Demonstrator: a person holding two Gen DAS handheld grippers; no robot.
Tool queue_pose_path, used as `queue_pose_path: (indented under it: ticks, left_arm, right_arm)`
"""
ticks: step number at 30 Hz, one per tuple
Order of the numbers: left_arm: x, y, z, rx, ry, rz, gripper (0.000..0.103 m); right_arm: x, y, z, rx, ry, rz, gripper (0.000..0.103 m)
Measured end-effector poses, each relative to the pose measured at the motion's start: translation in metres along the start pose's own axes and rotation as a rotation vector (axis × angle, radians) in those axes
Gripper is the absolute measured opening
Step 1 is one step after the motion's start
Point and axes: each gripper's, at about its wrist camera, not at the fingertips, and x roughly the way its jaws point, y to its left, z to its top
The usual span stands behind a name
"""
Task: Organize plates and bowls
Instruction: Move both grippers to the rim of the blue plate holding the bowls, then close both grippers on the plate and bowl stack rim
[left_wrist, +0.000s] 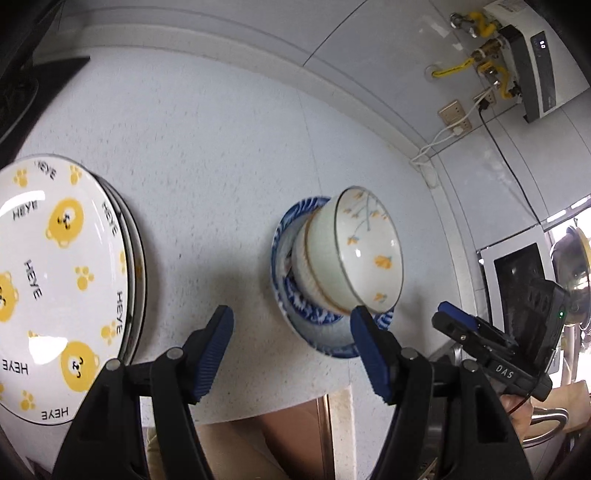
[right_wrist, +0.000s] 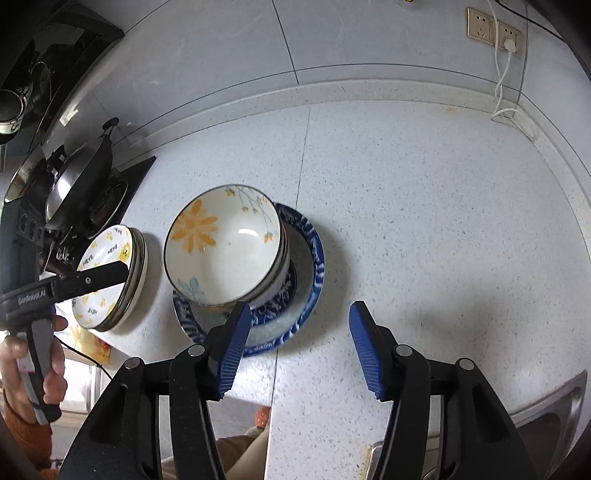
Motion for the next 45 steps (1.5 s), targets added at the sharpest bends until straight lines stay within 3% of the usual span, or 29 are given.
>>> queue_pose_path:
  ticks: [11,21,28,39,42,44,45]
  left_arm:
    - [0.035,0.010,0.000,-0.018,0.020,0.048,0.063]
    - [0.060,0.022,0.009,-0.052,0.037,0.037,0.062]
    - [0.074,0.026,0.018,-0.050,0.060,0.004,0.055]
    - [0.089,0.028,0.027,-0.043,0.080,0.018,0.051]
    - [0.093,0.025,0.029,-0.032,0.086,0.013,0.044]
    - [0.098,0.021,0.028,-0.034,0.106,-0.019,0.030]
    - [0.100,0.020,0.027,-0.033,0.115,-0.033,0.028]
  right_arm:
    - [0.027,-0.025,-0.010,0.058,0.047,0.047,0.051]
    - [0.050,-0.026,0.002,0.027,0.078,0.040,0.051]
    - [0.066,-0.029,0.009,0.022,0.112,0.049,0.050]
    - [0.087,-0.037,0.011,0.052,0.150,0.088,0.029]
    - [0.090,-0.037,0.011,0.060,0.156,0.099,0.025]
    - [0.093,-0.037,0.011,0.062,0.163,0.107,0.023]
    - [0.094,-0.037,0.012,0.064,0.166,0.112,0.022]
